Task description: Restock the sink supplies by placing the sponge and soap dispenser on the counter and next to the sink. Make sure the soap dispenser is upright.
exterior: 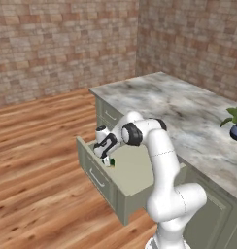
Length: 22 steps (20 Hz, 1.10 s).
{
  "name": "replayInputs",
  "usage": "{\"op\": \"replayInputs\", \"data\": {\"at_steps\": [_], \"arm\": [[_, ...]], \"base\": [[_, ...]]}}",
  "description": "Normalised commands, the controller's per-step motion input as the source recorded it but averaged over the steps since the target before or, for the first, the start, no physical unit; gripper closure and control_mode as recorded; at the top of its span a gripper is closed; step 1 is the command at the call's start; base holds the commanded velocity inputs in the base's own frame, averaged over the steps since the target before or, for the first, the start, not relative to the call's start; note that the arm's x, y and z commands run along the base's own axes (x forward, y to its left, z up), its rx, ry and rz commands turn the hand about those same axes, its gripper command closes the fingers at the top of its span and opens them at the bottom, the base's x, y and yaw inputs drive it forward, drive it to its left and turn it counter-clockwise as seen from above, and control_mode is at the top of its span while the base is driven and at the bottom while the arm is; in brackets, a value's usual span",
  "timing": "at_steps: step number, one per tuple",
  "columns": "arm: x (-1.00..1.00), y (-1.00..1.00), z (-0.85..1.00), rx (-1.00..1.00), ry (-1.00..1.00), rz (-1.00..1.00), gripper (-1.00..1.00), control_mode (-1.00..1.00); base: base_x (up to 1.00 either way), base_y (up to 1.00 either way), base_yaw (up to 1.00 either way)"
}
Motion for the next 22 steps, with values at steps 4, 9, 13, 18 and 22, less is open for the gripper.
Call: {"op": "replayInputs", "data": {"at_steps": [4,9,13,18,22], "arm": [[-0.01,0.00,-0.52,-0.01,0.00,0.00,-1.00,-1.00],[-0.27,0.00,-0.57,0.00,0.00,0.00,-1.00,-1.00],[-0.49,0.00,-0.54,0.00,0.00,0.00,-1.00,-1.00],[-0.30,-0.03,-0.21,0.00,0.00,0.00,-1.00,-1.00],[0.00,0.00,-0.26,0.00,0.00,0.00,-1.00,-1.00]], "base": [[0.00,0.00,0.00],[0.00,0.00,0.00],[0.00,0.00,0.00],[0.00,0.00,0.00],[0.00,0.00,0.00]]}}
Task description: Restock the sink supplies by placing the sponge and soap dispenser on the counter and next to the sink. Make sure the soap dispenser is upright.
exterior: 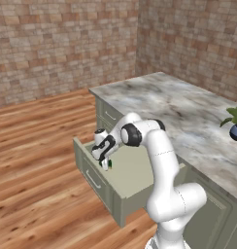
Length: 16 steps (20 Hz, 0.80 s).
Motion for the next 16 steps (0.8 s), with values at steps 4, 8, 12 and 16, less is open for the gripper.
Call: {"op": "replayInputs", "data": {"at_steps": [4,8,12,16], "arm": [[-0.04,0.00,-0.47,0.00,0.01,0.00,1.00,-1.00],[-0.06,0.00,-0.27,0.00,0.00,0.00,1.00,-1.00],[-0.15,0.00,0.01,0.00,-0.07,0.00,1.00,-1.00],[-0.46,-0.19,0.39,-0.01,-0.19,0.00,1.00,-1.00]], "base": [[0.00,0.00,0.00],[0.00,0.00,0.00],[0.00,0.00,0.00],[0.00,0.00,0.00]]}}
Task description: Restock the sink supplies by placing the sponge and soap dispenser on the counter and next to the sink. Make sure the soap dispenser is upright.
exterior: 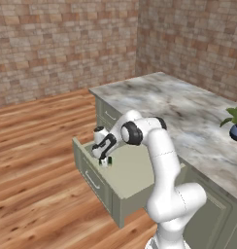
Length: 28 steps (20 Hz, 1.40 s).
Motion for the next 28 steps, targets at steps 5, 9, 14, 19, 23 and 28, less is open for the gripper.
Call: {"op": "replayInputs", "data": {"at_steps": [5,9,14,19,23,28], "arm": [[-0.58,-0.18,0.92,-0.01,-0.23,-0.04,1.00,-1.00],[-0.52,-0.08,1.00,0.00,-0.12,-0.05,1.00,-1.00],[-0.31,-0.01,1.00,0.00,-0.02,-0.09,1.00,-1.00],[-0.20,-0.03,1.00,0.02,0.00,-0.11,1.00,-1.00],[-0.22,-0.16,1.00,0.05,0.01,-0.11,1.00,-1.00],[-0.37,-0.19,0.75,0.06,0.05,-0.13,1.00,-1.00]], "base": [[0.00,0.00,0.00],[0.00,0.00,0.00],[0.00,0.00,0.00],[0.00,0.00,0.00],[0.00,0.00,0.00],[0.00,0.00,0.00]]}}
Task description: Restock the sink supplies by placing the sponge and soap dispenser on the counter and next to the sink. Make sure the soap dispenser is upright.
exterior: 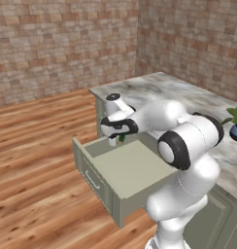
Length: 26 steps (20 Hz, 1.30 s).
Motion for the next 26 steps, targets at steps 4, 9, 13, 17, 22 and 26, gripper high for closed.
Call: {"op": "replayInputs", "data": {"at_steps": [4,9,13,17,22,26], "arm": [[-0.85,-0.46,0.07,0.13,0.00,-0.16,1.00,-1.00],[-1.00,-0.32,0.11,0.11,-0.03,-0.22,1.00,-1.00],[-0.90,-0.28,0.40,0.09,-0.01,-0.21,1.00,-1.00],[-0.73,-0.30,0.67,0.02,-0.01,-0.17,1.00,-1.00],[-0.73,-0.37,0.57,0.02,0.00,-0.16,1.00,-1.00],[-0.58,-0.23,0.08,0.02,0.00,-0.14,1.00,-1.00]], "base": [[0.00,0.00,0.00],[0.00,0.00,0.00],[0.00,0.00,0.00],[0.00,0.00,0.00],[0.00,0.00,0.00],[0.00,0.00,0.00]]}}
